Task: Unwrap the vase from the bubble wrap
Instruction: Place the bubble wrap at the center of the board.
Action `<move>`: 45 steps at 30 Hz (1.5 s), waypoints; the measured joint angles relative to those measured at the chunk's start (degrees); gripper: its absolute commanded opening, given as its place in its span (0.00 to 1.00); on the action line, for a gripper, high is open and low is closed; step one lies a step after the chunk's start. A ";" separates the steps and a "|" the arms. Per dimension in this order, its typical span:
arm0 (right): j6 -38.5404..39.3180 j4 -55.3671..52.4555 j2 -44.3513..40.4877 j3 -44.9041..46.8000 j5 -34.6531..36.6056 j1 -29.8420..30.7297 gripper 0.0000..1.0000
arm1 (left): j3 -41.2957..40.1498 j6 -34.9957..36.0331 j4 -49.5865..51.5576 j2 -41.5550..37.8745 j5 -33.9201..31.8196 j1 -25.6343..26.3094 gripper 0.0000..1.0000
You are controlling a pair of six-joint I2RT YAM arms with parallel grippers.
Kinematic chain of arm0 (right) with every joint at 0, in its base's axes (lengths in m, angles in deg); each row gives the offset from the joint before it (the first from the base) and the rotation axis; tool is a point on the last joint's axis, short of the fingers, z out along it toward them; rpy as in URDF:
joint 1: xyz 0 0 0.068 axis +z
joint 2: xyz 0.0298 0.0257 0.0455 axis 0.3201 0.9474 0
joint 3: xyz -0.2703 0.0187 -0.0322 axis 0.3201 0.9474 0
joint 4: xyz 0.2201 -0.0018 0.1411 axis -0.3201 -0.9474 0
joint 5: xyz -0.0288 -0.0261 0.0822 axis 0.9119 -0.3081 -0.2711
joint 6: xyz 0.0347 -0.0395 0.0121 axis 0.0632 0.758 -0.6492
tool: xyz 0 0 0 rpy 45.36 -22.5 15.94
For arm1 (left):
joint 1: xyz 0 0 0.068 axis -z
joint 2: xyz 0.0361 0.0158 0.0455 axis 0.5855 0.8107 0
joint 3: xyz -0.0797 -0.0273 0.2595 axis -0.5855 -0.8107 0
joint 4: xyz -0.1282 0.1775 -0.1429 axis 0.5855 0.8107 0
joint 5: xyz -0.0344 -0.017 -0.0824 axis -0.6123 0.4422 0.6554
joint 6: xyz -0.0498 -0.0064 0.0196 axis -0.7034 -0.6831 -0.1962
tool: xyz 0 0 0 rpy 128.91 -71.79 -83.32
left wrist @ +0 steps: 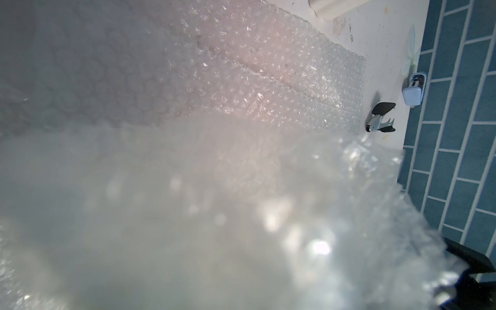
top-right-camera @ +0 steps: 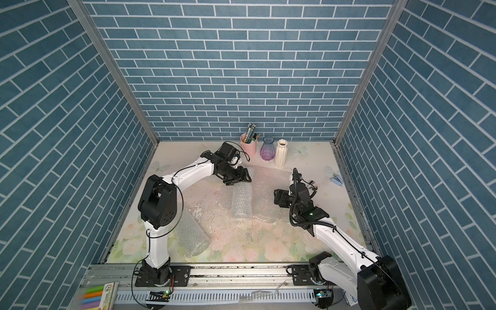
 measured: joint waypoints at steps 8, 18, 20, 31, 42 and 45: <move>0.09 0.92 1.75 0.46 -1.75 -0.37 0.85 | 15.96 4.39 9.07 8.57 -1.11 -0.02 0.69; 0.20 1.99 5.01 0.46 -3.98 -0.46 0.85 | 21.59 6.84 14.91 13.92 -1.31 -0.13 0.75; 0.22 2.08 5.38 0.44 -4.28 -0.46 0.85 | 20.55 6.84 14.86 14.16 -1.31 -0.24 0.79; 0.61 1.77 6.75 -0.85 -5.18 -0.50 0.87 | 13.27 3.58 9.70 13.42 2.16 -2.95 1.00; 0.15 1.25 9.44 -4.55 -6.21 -0.35 0.81 | 3.13 2.47 2.56 0.35 4.63 -4.96 0.99; -0.26 1.31 10.25 -5.05 -6.43 0.22 0.79 | -1.31 1.77 0.11 -3.10 5.18 -5.18 0.97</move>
